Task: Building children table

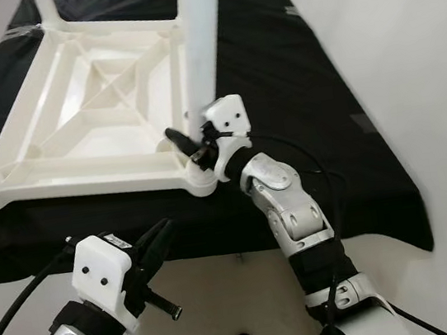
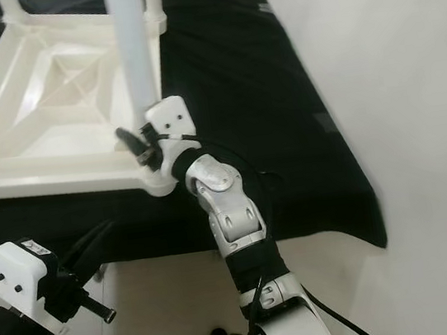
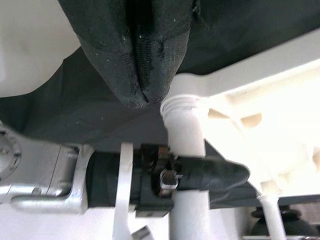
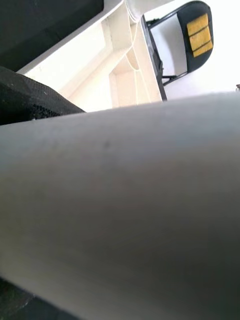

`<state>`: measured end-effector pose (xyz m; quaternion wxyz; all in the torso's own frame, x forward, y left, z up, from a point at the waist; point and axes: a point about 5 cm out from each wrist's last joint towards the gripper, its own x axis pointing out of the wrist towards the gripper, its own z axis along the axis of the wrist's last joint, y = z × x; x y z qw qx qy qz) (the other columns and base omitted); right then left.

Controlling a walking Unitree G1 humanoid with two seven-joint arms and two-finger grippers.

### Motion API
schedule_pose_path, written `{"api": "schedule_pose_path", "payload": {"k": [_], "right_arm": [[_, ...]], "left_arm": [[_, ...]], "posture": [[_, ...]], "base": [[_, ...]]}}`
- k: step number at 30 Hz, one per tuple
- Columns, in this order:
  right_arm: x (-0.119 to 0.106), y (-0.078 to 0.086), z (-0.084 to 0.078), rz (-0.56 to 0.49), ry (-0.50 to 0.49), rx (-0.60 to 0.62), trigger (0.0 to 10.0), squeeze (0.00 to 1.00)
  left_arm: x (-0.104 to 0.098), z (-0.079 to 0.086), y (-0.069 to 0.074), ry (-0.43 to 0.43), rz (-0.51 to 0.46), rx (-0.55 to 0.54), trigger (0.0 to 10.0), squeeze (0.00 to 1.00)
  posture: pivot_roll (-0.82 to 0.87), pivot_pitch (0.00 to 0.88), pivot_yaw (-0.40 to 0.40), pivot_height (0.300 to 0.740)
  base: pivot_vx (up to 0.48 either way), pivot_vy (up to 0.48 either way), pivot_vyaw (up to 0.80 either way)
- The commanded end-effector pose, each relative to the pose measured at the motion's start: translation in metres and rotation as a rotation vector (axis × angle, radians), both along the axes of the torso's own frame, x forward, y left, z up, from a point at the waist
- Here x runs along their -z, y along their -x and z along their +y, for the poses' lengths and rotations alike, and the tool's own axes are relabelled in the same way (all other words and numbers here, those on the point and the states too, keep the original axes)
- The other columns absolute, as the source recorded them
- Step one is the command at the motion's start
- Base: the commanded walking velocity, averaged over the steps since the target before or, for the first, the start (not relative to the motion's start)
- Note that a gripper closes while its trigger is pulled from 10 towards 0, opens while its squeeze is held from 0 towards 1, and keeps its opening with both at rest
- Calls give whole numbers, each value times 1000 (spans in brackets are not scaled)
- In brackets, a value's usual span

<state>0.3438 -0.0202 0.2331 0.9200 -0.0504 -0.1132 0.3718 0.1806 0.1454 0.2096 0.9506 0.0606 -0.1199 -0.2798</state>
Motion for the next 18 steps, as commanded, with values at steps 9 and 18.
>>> {"api": "schedule_pose_path", "payload": {"k": [9, 18], "right_arm": [[-3, 5, 23, 37, 42, -231, 10000, 1000], [-27, 5, 24, -48, 120, -673, 10000, 0]], "left_arm": [[0, 0, 0, -16, -5, -4, 10000, 0], [2, 0, -1, -28, 1, -15, 10000, 0]], "posture": [[156, 259, -171, 740], [174, 245, -179, 740]], "base": [[0, 0, 0], [0, 0, 0]]}}
